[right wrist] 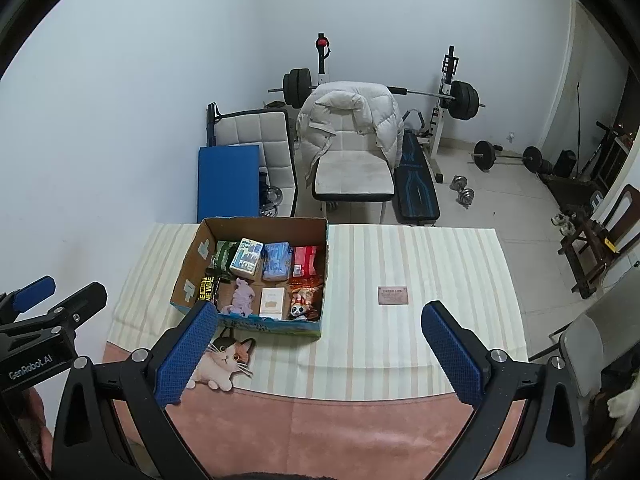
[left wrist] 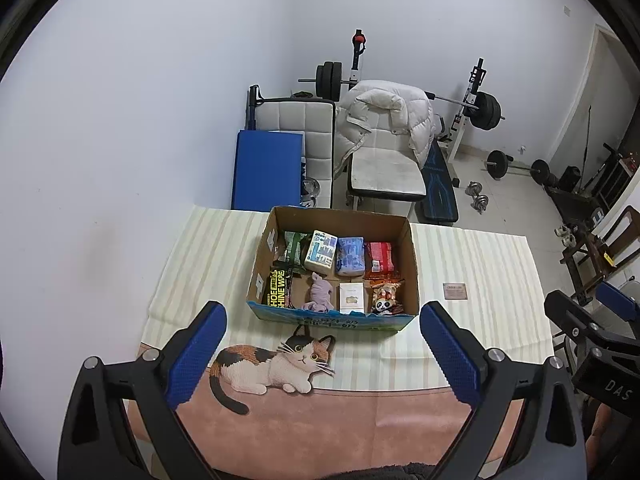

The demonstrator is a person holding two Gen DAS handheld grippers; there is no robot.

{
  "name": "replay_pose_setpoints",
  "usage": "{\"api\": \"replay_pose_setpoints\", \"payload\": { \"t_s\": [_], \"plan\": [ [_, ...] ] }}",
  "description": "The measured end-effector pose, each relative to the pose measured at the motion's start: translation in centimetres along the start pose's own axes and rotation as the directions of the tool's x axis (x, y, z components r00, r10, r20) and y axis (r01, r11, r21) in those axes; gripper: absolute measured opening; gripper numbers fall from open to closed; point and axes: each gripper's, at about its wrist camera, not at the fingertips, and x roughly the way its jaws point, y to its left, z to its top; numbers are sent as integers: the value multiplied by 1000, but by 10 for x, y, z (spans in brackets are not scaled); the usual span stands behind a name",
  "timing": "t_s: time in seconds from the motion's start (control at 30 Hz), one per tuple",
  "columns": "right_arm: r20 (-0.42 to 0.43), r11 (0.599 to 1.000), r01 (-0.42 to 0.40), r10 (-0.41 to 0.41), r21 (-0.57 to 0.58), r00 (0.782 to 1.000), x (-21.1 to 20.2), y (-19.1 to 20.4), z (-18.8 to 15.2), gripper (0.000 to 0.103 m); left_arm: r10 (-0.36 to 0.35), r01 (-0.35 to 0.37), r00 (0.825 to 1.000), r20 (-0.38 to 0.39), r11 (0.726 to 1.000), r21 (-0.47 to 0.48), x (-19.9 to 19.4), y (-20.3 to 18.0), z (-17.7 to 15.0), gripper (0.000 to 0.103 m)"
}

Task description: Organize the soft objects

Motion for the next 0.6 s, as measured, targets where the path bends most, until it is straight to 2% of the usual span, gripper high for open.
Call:
{"api": "replay_pose_setpoints", "payload": {
  "t_s": [0.6],
  "plan": [
    [26, 1000, 26, -26, -6, 999, -9, -6, -2, 103, -5, 5, 1000, 10, 1000, 4, -6, -3, 2, 99]
  ]
}}
